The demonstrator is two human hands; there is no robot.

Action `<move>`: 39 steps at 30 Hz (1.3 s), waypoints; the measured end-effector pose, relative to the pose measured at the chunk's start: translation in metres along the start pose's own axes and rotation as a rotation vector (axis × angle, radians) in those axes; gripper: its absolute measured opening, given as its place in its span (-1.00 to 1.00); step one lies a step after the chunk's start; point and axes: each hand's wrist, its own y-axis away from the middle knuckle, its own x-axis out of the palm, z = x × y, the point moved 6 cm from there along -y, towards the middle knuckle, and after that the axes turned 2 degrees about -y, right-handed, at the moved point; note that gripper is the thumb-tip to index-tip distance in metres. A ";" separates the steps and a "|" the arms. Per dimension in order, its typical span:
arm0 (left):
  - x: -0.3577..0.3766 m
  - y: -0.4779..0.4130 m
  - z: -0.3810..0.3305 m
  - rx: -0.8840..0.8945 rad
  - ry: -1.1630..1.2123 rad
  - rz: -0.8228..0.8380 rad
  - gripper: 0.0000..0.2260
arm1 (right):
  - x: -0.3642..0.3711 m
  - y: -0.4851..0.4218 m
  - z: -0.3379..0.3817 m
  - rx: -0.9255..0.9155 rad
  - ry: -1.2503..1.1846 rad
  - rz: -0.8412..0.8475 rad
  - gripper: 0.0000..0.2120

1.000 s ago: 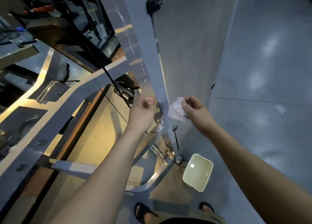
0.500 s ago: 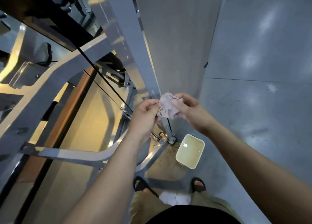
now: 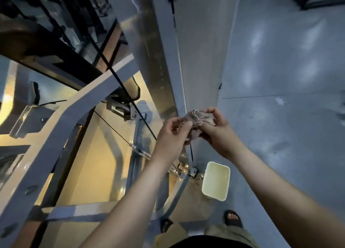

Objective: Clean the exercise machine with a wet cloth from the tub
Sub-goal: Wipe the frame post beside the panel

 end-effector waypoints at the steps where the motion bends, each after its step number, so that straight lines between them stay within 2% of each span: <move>1: -0.003 0.002 -0.008 0.049 -0.035 0.026 -0.84 | 0.006 0.001 0.009 -0.026 0.027 -0.027 -0.79; 4: -0.018 0.008 -0.037 0.177 -0.104 -0.037 -0.95 | 0.025 0.009 0.038 -0.086 0.034 -0.077 -0.81; 5: -0.024 0.009 -0.046 0.193 -0.085 -0.061 -0.93 | 0.030 0.012 0.047 -0.113 0.017 -0.066 -0.83; 6: -0.028 0.011 -0.054 0.197 -0.050 -0.073 -0.91 | 0.034 0.016 0.056 -0.157 0.035 -0.054 -0.76; 9: -0.035 0.021 -0.077 0.225 0.070 -0.038 -0.89 | 0.049 0.035 0.088 -0.368 0.369 -0.036 -0.58; 12: -0.042 0.032 -0.103 0.246 0.224 -0.022 -0.85 | 0.074 0.045 0.118 -0.584 0.717 0.039 -0.58; 14: -0.049 0.036 -0.121 0.271 0.273 -0.038 -0.84 | 0.090 0.045 0.133 -0.697 0.854 0.086 -0.57; 16: -0.059 0.040 -0.140 0.326 0.223 -0.088 -0.82 | 0.101 0.040 0.150 -0.774 0.908 0.075 -0.57; 20: -0.074 0.047 -0.171 0.467 0.191 -0.243 -0.84 | 0.127 0.032 0.188 -0.994 0.930 0.133 -0.76; 23: -0.079 0.056 -0.191 0.707 0.131 -0.365 -0.64 | 0.144 0.026 0.220 -1.126 0.975 0.085 -0.71; 25: -0.075 0.060 -0.206 0.851 0.055 -0.395 -0.61 | 0.159 0.024 0.239 -1.250 1.014 0.109 -0.75; 29: -0.078 0.048 -0.231 0.862 0.060 -0.504 -0.69 | 0.176 0.011 0.268 -1.462 1.066 0.170 -0.84; 33: -0.087 0.033 -0.247 0.922 -0.003 -0.685 -0.78 | 0.174 0.006 0.282 -1.589 1.193 0.064 -0.81; 36: -0.081 0.032 -0.251 1.000 -0.060 -0.763 -0.76 | 0.177 0.008 0.285 -1.642 1.280 0.003 -0.80; 39: -0.073 0.035 -0.248 1.040 -0.128 -0.852 -0.69 | 0.183 0.006 0.289 -1.617 1.328 -0.038 -0.78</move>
